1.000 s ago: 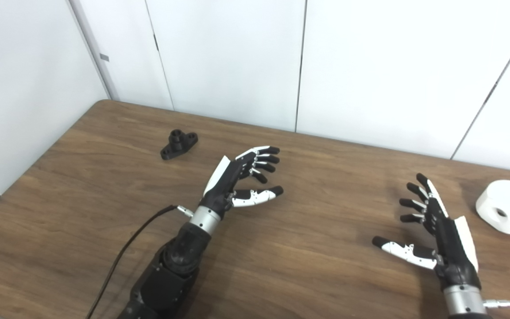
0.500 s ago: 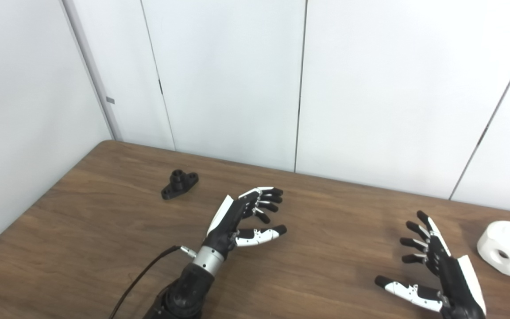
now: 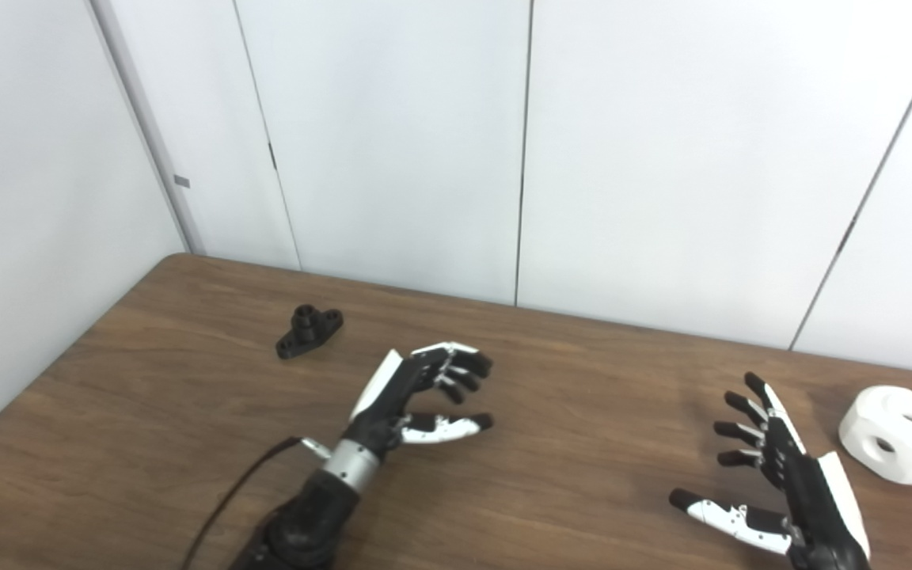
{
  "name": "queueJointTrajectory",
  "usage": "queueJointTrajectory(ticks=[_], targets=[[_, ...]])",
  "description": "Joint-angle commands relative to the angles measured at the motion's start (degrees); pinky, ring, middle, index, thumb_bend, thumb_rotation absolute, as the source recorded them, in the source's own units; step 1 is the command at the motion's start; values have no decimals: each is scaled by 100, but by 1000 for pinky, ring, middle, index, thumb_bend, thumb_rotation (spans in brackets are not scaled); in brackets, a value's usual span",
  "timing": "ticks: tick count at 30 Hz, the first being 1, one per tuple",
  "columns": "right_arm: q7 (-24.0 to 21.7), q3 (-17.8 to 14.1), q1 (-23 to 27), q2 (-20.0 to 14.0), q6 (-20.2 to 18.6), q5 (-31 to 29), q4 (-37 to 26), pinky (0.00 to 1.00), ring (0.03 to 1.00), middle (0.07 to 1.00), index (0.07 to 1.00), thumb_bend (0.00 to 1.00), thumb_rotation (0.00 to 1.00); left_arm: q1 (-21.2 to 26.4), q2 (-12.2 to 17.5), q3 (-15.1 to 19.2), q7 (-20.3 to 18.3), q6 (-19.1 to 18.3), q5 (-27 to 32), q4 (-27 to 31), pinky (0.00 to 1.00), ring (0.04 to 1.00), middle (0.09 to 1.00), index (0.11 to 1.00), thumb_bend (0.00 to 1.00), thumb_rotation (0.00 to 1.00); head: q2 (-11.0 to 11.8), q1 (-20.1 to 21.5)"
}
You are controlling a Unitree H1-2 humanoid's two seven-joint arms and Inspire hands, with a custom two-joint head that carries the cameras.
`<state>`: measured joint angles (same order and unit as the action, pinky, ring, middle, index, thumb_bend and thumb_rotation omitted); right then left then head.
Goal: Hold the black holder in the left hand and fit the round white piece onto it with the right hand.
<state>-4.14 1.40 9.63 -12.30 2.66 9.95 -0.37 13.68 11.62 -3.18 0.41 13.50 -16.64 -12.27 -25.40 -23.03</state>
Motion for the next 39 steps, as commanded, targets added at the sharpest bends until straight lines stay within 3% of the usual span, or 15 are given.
queueJointTrajectory(ticks=[1,5,9,19,24,28,33,39], targets=[[21,-42,139,-8,97,-57,-266,635,780,885,956,584,0,158,273,61,-68,-126,-128,376,469,570,644,677,732,0,-3,4],[3,-54,134,-17,25,-48,-335,637,779,885,959,580,0,252,705,2,-121,-398,-638,628,474,593,658,699,790,19,-23,-21],[7,-57,124,-24,1,-2,-387,629,772,878,952,585,0,326,947,38,51,-626,-1121,806,507,648,695,704,813,53,-28,-24],[-10,-73,130,15,-58,-31,-464,627,773,883,956,579,0,448,1080,583,772,-1171,-1687,720,578,677,723,717,802,85,-38,-45],[-26,-65,132,17,-111,-37,-491,635,772,888,962,570,0,551,1226,834,1186,-1138,-1691,414,632,731,752,738,788,83,-30,-41],[-34,-61,115,16,-148,-39,-533,640,772,888,962,568,0,651,1324,992,1552,-990,-1663,134,596,722,766,757,787,65,-50,-33],[-8,-77,96,27,-144,-37,-569,638,769,880,957,573,0,737,1501,1043,1771,-1141,-1766,-60,624,750,776,779,772,108,-71,-11],[-29,-98,84,10,-198,-64,-637,618,761,880,959,575,0,807,1657,927,1818,-1623,-2077,-258,611,777,774,753,889,188,-89,1]])
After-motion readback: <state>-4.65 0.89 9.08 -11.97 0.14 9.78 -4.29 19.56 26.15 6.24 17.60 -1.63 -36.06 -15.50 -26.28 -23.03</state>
